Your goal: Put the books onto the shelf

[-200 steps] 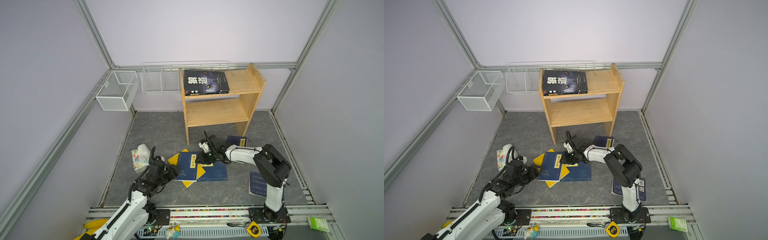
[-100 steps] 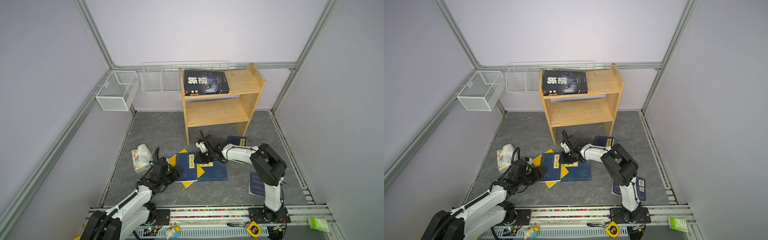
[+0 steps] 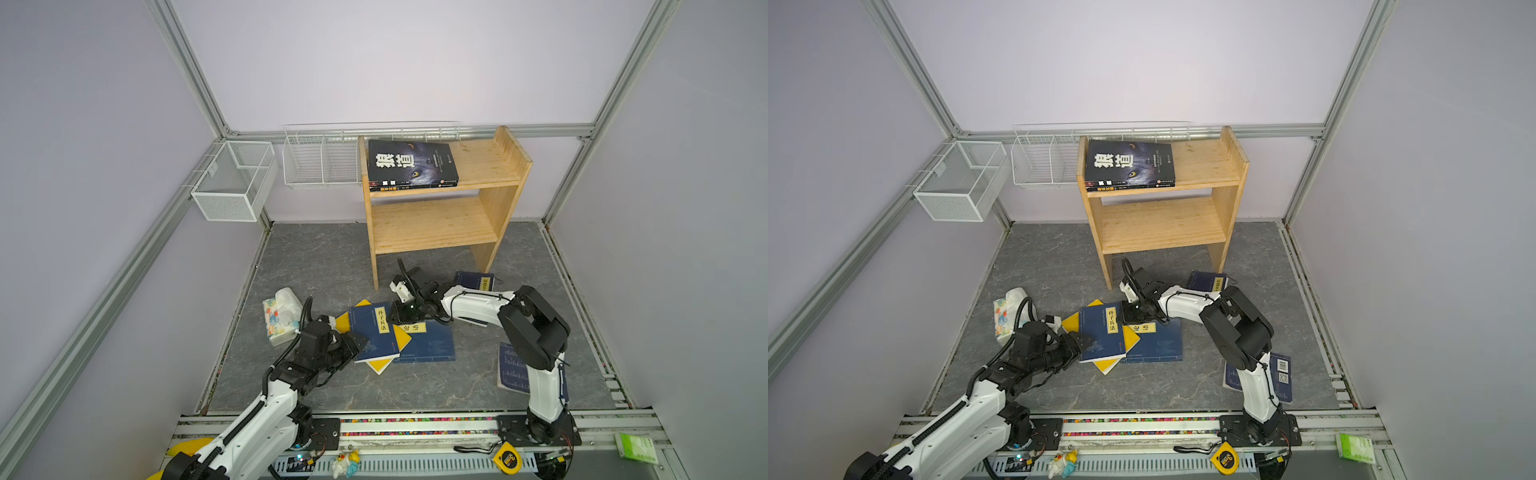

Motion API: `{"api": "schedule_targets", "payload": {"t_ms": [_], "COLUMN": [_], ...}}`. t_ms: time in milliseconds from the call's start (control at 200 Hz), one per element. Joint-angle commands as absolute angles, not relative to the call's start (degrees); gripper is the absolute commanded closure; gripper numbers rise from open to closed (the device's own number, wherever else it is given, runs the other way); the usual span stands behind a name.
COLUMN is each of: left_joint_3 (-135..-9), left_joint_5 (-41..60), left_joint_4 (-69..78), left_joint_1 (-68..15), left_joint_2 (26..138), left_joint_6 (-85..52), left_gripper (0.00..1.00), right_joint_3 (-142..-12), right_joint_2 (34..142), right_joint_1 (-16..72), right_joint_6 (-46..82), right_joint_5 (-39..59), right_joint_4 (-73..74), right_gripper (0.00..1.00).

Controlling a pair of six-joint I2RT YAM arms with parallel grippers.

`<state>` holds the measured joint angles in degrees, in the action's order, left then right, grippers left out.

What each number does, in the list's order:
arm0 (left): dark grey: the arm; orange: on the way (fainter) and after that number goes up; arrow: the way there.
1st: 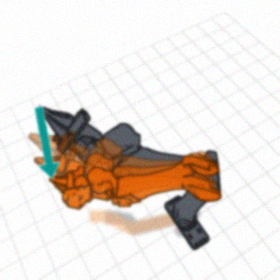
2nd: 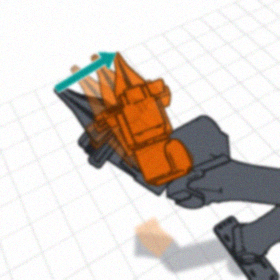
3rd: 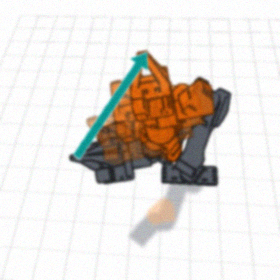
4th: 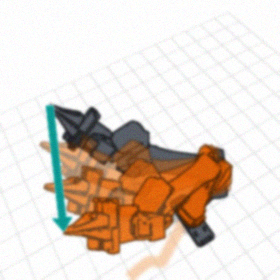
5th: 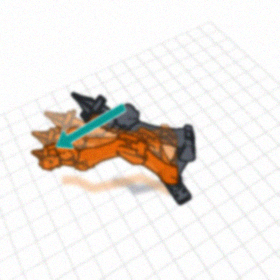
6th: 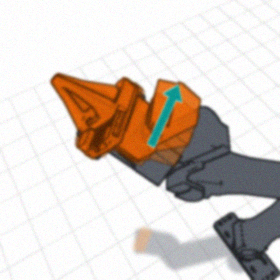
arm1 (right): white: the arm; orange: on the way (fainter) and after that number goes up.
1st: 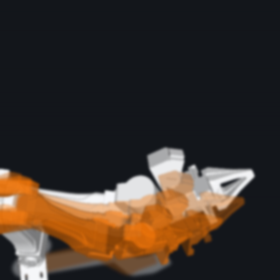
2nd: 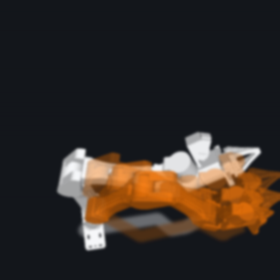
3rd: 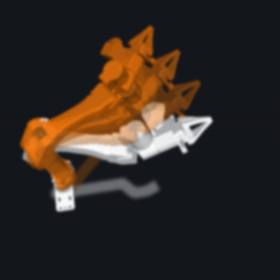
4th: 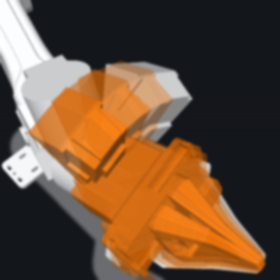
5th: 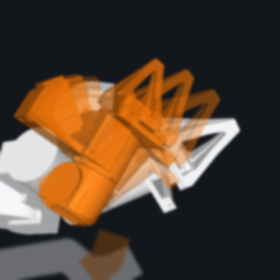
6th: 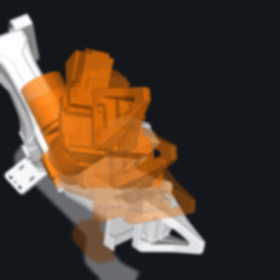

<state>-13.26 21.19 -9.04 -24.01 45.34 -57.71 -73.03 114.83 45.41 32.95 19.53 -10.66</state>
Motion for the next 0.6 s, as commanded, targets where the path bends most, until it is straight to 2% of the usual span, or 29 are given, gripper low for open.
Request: {"api": "schedule_targets", "payload": {"t_ms": [0,270,595], "left_joint_3": [-16.17,-16.45,-13.88], "left_joint_5": [24.01,26.88,30.15], "left_joint_4": [-10.80,-14.85,1.16], "left_joint_1": [-24.21,-24.24,-24.20], "left_joint_2": [45.34,45.30,47.42], "left_joint_6": [-59.77,-60.58,-68.66], "left_gripper": [0.36,0.29,0.29], "right_joint_3": [-73.04,-73.34,-73.21], "right_joint_2": [117.42,117.93,118.04], "right_joint_1": [46.41,46.45,46.51], "right_joint_6": [31.99,31.73,31.81], "right_joint_5": [19.34,19.43,19.81], "right_joint_4": [-13.67,-13.80,-13.45], "right_gripper": [0.74,0.74,0.74]}}
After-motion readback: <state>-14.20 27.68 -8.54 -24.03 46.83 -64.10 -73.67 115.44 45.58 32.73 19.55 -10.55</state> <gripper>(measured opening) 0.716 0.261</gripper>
